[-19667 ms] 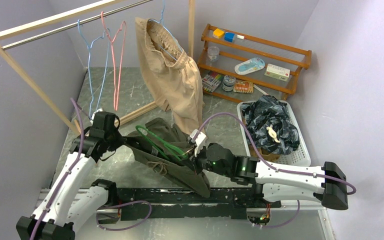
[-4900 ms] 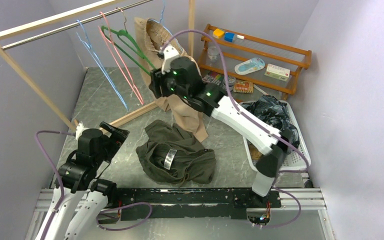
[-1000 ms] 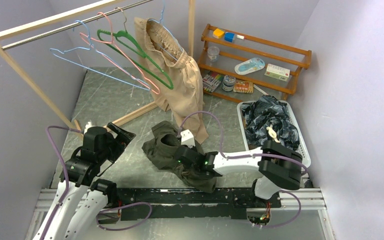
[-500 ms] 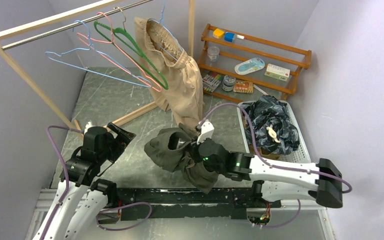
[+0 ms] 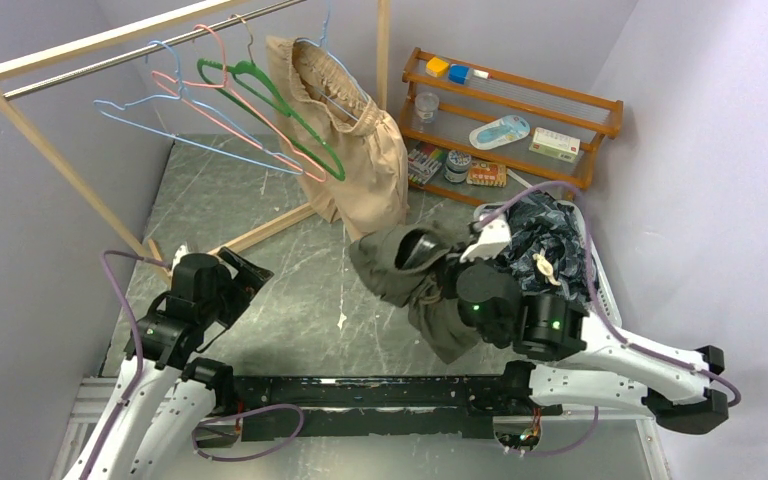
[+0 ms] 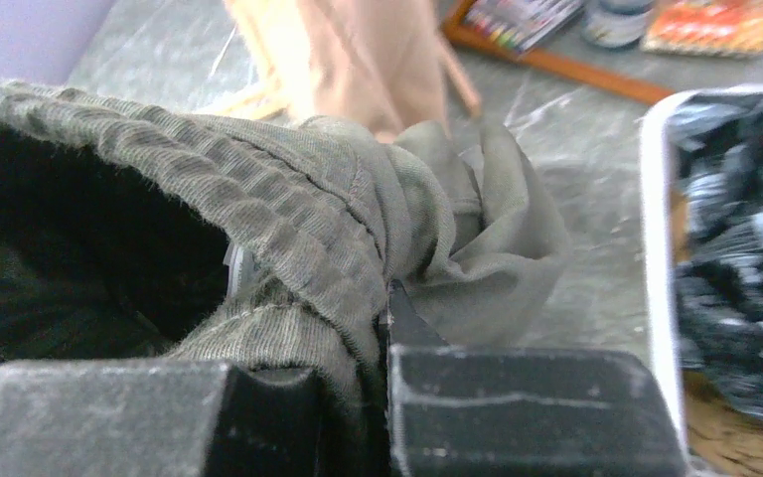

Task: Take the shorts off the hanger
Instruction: Pick up the shorts at the center of the board, then place the shorts in the basket.

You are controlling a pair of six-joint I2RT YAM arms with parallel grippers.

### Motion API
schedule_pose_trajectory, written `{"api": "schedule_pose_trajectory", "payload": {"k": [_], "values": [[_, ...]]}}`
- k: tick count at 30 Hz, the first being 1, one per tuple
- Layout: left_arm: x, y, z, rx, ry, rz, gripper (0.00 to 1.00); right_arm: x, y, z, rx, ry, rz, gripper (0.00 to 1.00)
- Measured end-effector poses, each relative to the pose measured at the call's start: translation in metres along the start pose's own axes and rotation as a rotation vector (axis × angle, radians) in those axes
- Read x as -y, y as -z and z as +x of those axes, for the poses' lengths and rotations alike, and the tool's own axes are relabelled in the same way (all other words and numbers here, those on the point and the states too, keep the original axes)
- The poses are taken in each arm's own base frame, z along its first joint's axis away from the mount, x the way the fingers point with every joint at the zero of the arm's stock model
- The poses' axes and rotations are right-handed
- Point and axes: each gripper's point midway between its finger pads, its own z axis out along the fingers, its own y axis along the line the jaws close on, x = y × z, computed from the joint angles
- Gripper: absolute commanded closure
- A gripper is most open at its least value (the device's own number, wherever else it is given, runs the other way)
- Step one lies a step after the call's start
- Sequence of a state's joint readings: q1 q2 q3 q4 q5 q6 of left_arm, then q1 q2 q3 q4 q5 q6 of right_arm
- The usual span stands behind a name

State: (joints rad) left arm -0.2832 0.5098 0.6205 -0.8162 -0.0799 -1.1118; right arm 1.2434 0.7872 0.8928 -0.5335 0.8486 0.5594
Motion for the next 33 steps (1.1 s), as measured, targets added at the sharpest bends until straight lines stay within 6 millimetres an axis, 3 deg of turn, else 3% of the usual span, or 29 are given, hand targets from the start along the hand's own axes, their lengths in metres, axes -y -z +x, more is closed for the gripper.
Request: {"api": "schedule_pose_trajectory", "payload": {"k": [4,11,19,23,27,30,33], "values": [[-0.001,-0.003,0.002,-0.012,-0.007,-0.015,0.06,0.029,0.018,-0.049,0.095,-0.034,0.138,1.00],[0.004,-0.004,0.002,-0.018,-0.006,0.005,0.06,0.069,0.041,-0.107,0.229,0.019,0.380,1.00],[0.005,-0.003,0.003,-0.022,-0.005,0.012,0.06,0.096,0.034,-0.130,0.272,0.194,0.607,1.00],[0.006,-0.003,0.004,-0.032,-0.005,0.016,0.06,0.138,0.015,-0.138,0.226,0.206,0.774,1.00],[0.005,-0.003,0.005,-0.036,-0.006,0.012,0.05,0.167,-0.002,-0.139,0.166,0.184,0.836,1.00],[0.005,-0.002,0.005,-0.032,-0.005,0.018,0.05,0.190,0.002,-0.152,0.157,0.104,0.886,1.00],[0.007,0.001,0.004,-0.026,-0.004,0.030,0.05,0.197,0.018,-0.158,0.190,0.034,0.897,1.00]]}}
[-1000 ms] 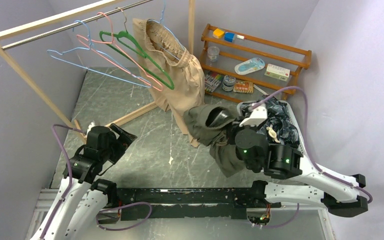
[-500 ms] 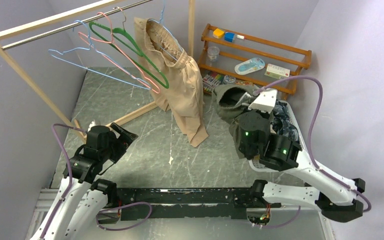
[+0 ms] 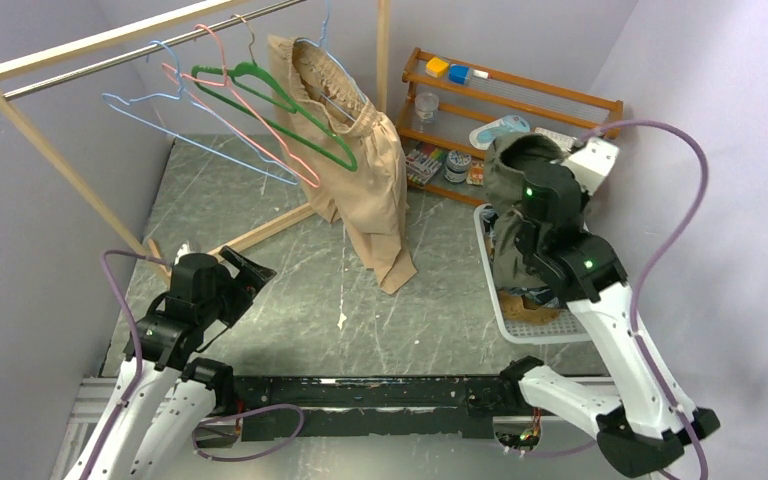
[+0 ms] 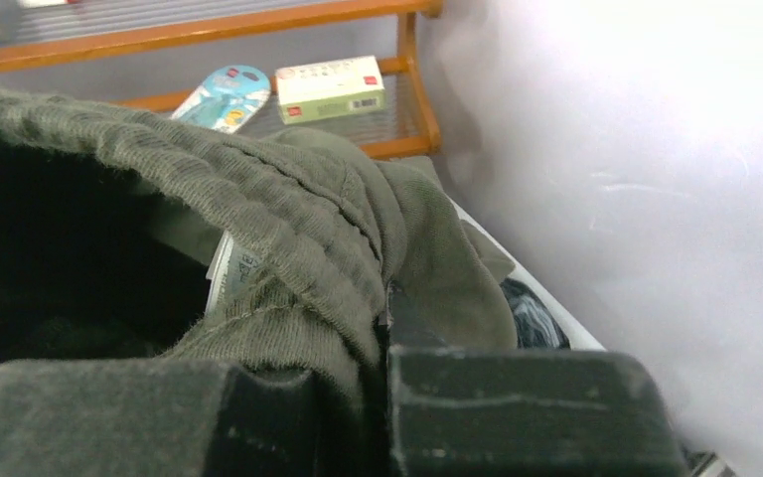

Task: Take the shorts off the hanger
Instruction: Place the shorts in the basket.

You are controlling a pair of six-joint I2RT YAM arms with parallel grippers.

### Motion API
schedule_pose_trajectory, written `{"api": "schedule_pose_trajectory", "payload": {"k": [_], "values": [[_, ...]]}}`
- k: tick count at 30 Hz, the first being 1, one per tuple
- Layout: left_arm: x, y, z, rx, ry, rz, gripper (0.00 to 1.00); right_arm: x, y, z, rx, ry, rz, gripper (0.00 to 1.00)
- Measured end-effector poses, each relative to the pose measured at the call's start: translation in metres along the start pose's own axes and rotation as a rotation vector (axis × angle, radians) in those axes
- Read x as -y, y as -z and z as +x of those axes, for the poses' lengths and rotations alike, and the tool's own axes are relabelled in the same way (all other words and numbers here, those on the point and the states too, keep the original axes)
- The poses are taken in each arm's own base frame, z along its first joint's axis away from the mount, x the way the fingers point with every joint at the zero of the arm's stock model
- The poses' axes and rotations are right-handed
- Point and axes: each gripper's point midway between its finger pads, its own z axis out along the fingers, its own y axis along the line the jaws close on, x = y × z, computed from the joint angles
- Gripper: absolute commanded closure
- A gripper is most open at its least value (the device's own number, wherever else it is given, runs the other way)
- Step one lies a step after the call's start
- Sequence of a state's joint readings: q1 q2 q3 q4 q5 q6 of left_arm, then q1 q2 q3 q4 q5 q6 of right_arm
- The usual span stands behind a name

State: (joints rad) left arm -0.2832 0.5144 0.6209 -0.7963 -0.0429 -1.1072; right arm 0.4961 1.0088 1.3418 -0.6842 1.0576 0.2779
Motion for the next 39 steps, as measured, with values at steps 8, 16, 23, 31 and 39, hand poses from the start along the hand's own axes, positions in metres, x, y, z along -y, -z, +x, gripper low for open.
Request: {"api": "schedule_pose_trajectory", "payload": {"k": [8,16,23,31,39], "values": [[0.001,-0.004,0.002,-0.016,-0.005,-0.006,0.05,0.038,-0.019,0.080,-0.160,0.016,0.095,1.00],[-0.002,-0.007,0.004,-0.030,-0.022,-0.026,0.05,0.095,-0.053,0.207,-0.460,-0.036,0.253,1.00],[0.002,-0.002,0.002,-0.013,-0.019,0.006,0.05,0.086,-0.067,0.244,-0.504,-0.124,0.227,0.91],[0.001,-0.003,0.002,-0.016,-0.020,0.000,0.05,0.083,-0.078,0.269,-0.531,-0.136,0.259,0.57],[0.000,-0.002,0.002,-0.014,-0.022,0.001,0.05,0.086,-0.075,0.210,-0.444,-0.165,0.253,0.28]]}}
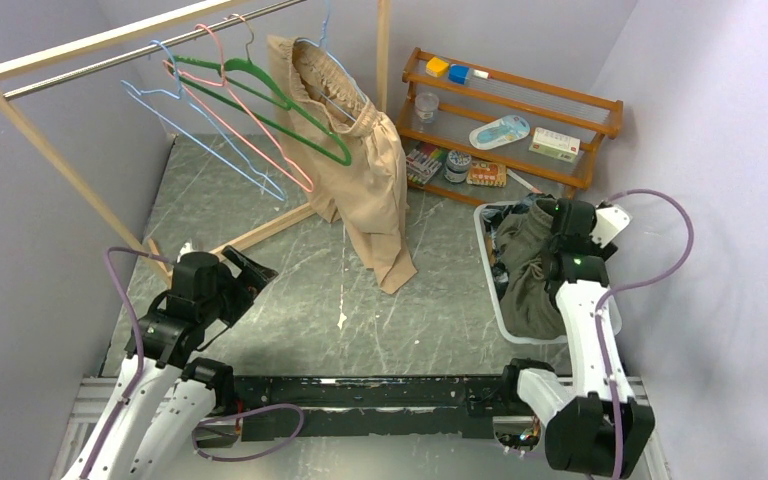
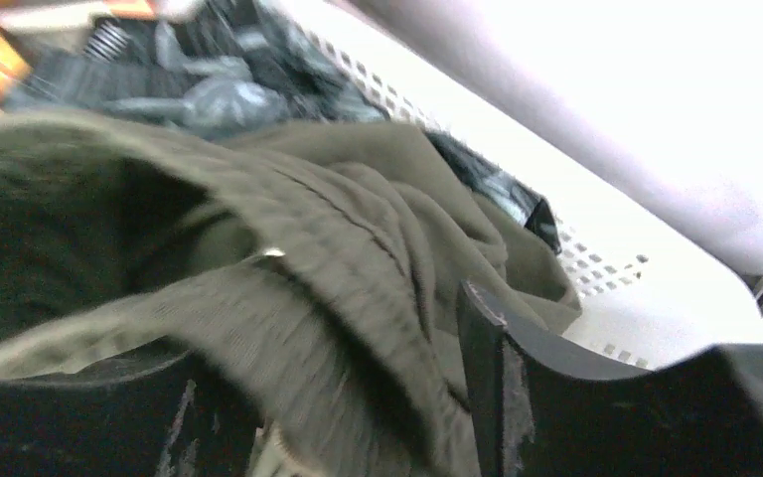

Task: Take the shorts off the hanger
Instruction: Place the shorts in the basket.

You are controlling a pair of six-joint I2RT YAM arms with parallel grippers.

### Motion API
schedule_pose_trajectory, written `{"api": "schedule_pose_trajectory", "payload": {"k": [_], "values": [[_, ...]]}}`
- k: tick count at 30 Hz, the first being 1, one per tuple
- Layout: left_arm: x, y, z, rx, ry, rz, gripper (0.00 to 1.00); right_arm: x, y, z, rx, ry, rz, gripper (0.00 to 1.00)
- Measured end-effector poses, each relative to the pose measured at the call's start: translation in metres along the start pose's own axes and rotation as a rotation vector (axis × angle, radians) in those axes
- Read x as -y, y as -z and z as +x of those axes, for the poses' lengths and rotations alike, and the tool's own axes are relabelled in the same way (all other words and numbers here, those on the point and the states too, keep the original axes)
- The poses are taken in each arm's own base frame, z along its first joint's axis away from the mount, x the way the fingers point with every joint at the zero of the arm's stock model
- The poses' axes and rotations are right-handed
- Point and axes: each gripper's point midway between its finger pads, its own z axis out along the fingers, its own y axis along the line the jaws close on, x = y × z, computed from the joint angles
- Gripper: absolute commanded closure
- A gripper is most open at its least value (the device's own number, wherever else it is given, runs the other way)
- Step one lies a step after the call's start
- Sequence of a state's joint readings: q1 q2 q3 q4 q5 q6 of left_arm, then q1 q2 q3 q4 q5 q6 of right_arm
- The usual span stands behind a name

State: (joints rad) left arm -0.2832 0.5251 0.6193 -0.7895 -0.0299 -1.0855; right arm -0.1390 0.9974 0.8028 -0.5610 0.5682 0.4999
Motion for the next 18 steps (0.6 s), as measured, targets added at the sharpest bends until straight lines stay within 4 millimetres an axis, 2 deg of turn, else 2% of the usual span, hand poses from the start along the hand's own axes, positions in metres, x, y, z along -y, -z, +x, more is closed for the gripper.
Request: {"api": "schedule_pose_trajectory", "payload": {"k": [2,8,13,16,18], "values": [[0.000,0.000,0.000,0.000,0.000,0.000,0.05,-0.002,0.014,-0.022,0.048,-0.028,-0.026,0.21],[-0.003,-0.004,0.002,-0.014,-0.011,-0.025,0.04,-0.010,0.045,-0.064,0.128,-0.040,-0.118,0.14],[-0.003,-0.004,0.002,-0.014,-0.013,-0.025,0.04,-0.017,0.051,-0.070,0.108,-0.011,-0.153,0.12],[-0.003,-0.004,0.001,-0.011,-0.013,-0.019,0.04,-0.014,0.051,-0.068,0.099,-0.002,-0.139,0.03],[-0.003,-0.003,0.001,-0.010,-0.014,-0.018,0.04,-0.010,0.052,-0.070,0.112,-0.010,-0.122,0.00]]}}
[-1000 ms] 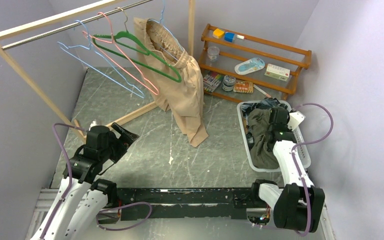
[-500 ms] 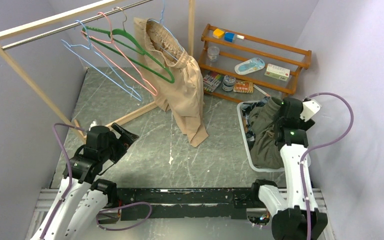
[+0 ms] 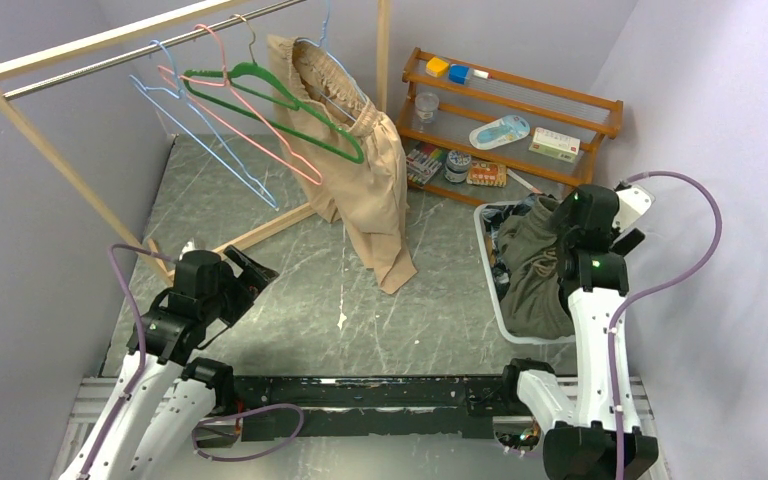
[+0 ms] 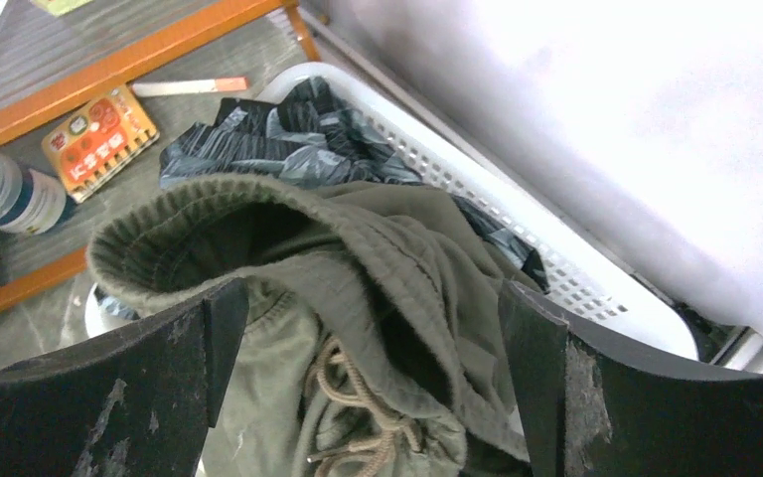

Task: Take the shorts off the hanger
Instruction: Place the shorts in the basket.

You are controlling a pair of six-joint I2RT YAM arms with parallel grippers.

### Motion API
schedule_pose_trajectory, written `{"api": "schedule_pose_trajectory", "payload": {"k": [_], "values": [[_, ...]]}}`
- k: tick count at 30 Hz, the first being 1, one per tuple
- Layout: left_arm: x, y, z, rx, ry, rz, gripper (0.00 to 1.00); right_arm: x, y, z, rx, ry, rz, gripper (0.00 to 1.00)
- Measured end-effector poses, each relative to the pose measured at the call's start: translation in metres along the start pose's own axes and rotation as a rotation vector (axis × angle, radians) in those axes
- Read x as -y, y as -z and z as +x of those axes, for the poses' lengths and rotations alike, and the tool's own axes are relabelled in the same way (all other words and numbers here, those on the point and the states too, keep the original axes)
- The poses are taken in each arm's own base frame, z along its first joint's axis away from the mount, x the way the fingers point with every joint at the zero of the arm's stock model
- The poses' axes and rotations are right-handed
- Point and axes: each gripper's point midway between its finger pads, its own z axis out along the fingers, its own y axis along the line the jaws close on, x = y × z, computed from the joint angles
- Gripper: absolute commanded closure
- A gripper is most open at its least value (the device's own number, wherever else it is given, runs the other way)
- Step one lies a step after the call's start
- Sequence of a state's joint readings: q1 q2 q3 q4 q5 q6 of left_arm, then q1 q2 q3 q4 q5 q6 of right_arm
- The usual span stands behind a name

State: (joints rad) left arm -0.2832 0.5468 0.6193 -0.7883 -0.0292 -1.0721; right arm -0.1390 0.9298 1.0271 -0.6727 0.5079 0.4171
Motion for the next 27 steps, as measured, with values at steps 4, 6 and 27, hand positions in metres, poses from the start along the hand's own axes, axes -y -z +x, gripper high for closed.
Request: {"api": "schedule_pose_trajectory", "payload": {"k": [4,6,27], "values": [[0.000,0.000,0.000,0.000,0.000,0.000,0.04,0.009,0.003,-0.005,0.028,-0.011,0.042,0.01],[0.000,0.000,0.000,0.000,0.000,0.000,0.04,0.012,0.004,-0.004,0.027,-0.014,0.055,0.04],[0.000,0.000,0.000,-0.001,-0.002,-0.001,0.04,-0.121,0.023,0.068,-0.304,0.091,-0.726,0.26]]}}
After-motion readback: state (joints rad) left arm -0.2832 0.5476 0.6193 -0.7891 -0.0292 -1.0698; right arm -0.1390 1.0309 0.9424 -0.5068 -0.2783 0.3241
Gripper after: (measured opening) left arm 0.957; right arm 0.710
